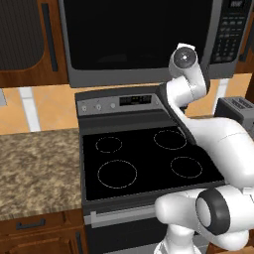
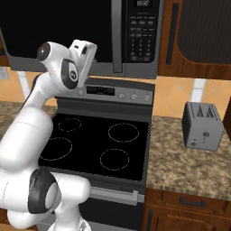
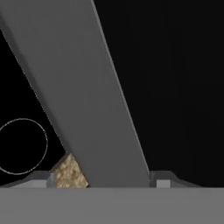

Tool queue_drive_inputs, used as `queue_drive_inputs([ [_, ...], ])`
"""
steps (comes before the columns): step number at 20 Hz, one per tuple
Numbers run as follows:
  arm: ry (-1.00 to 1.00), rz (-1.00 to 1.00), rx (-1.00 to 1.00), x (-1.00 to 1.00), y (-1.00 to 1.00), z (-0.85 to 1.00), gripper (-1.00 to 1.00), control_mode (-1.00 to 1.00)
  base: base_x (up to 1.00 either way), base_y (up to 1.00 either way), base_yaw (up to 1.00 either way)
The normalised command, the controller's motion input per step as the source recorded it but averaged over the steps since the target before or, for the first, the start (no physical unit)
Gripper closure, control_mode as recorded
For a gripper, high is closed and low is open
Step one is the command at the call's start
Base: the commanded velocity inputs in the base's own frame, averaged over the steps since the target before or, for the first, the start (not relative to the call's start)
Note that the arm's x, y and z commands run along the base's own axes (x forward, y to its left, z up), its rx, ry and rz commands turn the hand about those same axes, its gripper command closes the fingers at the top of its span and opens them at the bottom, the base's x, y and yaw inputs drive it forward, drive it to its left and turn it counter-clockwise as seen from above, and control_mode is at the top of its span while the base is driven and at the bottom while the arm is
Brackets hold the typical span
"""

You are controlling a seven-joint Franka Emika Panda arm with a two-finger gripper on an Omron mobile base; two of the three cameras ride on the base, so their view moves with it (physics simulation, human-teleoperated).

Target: Open the microwave, place the bowl with waffle inside the microwave, then close the microwave door and turn it on.

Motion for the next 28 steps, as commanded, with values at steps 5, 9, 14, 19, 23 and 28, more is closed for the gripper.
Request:
queue_drive_inputs([
  [5,-0.12,0.26,0.07,-0.22,-0.19,0.04,-1.00,-1.00,0.00,0.00,0.00],
  [9,-0.29,0.33,0.19,-1.00,-0.47,0.26,-1.00,-1.00,0.00,0.00,0.00],
  [14,-0.32,0.36,0.22,-0.89,-0.82,0.11,-1.00,-1.00,0.00,0.00,0.00],
  [19,-0.30,0.25,0.01,-0.06,-0.91,0.05,-1.00,-1.00,0.00,0.00,0.00],
  [23,-0.17,0.15,0.00,0.27,-0.85,0.21,1.00,-1.00,0.00,0.00,0.00],
  [28,-0.01,0.01,0.00,0.72,-0.36,0.23,1.00,-1.00,0.00,0.00,0.00],
])
